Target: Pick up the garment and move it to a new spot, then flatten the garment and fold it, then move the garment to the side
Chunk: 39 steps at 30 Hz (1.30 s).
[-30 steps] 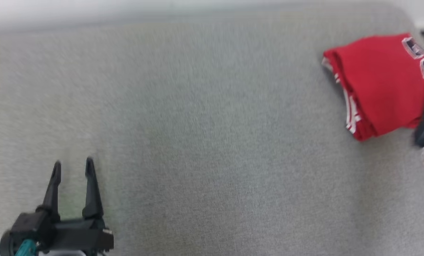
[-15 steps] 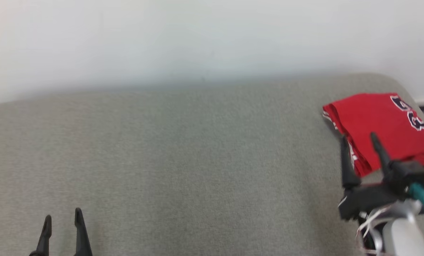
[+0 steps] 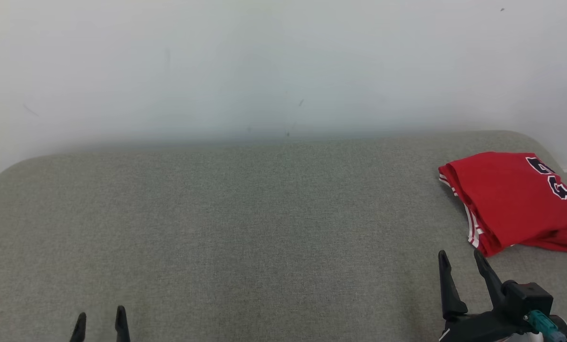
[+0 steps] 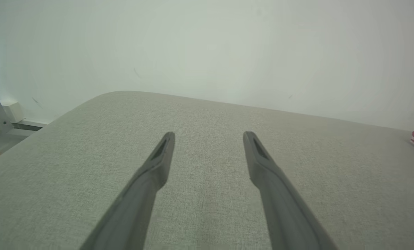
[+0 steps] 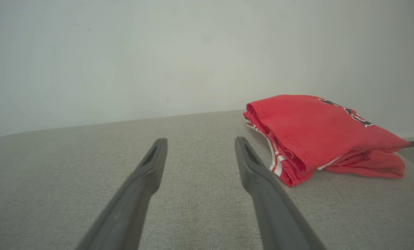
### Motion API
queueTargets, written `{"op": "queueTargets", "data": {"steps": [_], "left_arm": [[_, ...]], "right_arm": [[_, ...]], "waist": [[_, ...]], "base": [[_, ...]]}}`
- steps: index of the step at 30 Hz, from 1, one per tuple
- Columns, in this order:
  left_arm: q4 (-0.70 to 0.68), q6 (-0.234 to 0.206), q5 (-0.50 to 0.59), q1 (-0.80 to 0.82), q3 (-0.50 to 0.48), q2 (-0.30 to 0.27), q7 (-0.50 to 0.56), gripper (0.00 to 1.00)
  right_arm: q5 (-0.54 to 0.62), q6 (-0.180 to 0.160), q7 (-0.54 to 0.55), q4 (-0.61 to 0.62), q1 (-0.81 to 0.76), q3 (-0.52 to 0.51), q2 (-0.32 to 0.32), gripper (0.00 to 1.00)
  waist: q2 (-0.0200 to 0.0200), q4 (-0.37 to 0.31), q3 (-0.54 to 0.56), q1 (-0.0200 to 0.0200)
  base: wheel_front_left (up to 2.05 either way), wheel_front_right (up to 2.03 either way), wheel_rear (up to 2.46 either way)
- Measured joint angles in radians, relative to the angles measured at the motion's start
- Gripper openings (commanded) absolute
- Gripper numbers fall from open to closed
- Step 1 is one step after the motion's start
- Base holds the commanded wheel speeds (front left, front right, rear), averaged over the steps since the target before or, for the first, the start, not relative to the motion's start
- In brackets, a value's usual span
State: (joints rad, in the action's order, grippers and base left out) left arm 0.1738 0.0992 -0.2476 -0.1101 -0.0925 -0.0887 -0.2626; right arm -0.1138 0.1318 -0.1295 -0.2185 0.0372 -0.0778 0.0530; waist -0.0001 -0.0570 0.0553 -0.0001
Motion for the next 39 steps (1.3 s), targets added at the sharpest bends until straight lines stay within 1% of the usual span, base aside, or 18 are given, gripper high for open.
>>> {"op": "queueTargets", "data": {"steps": [5,8,35,36,39], "left_arm": [[0.012,0.024,-0.010,-0.012,0.022,0.006,0.000,1.00],[0.014,0.025,-0.027,-0.012,0.025,0.006,0.000,1.00],[0.025,0.030,-0.026,-0.007,0.023,0.009,0.000,1.00],[0.028,0.030,-0.027,-0.008,0.023,0.010,0.000,0.00],[0.055,0.030,-0.028,-0.014,0.026,0.017,0.002,0.00]], "right_arm": [[-0.028,0.000,-0.003,-0.018,-0.001,0.023,-0.001,1.00],[-0.038,0.000,-0.003,-0.021,-0.001,0.037,-0.002,1.00],[-0.058,0.000,-0.012,-0.023,0.003,0.054,-0.002,1.00],[-0.058,0.000,-0.012,-0.027,0.001,0.055,-0.002,0.00],[-0.059,0.000,-0.010,-0.054,-0.010,0.055,-0.003,0.00]], "waist": [[0.0000,-0.002,-0.004,0.0001],[0.0001,-0.003,-0.008,0.0002],[0.0001,-0.003,-0.023,0.0002],[0.0002,-0.003,-0.024,0.0002],[0.0001,-0.003,-0.024,0.0002]], "base": [[0.00,0.00,0.00],[0.00,0.00,0.00],[0.00,0.00,0.00],[0.00,0.00,0.00],[0.00,0.00,0.00]]}}
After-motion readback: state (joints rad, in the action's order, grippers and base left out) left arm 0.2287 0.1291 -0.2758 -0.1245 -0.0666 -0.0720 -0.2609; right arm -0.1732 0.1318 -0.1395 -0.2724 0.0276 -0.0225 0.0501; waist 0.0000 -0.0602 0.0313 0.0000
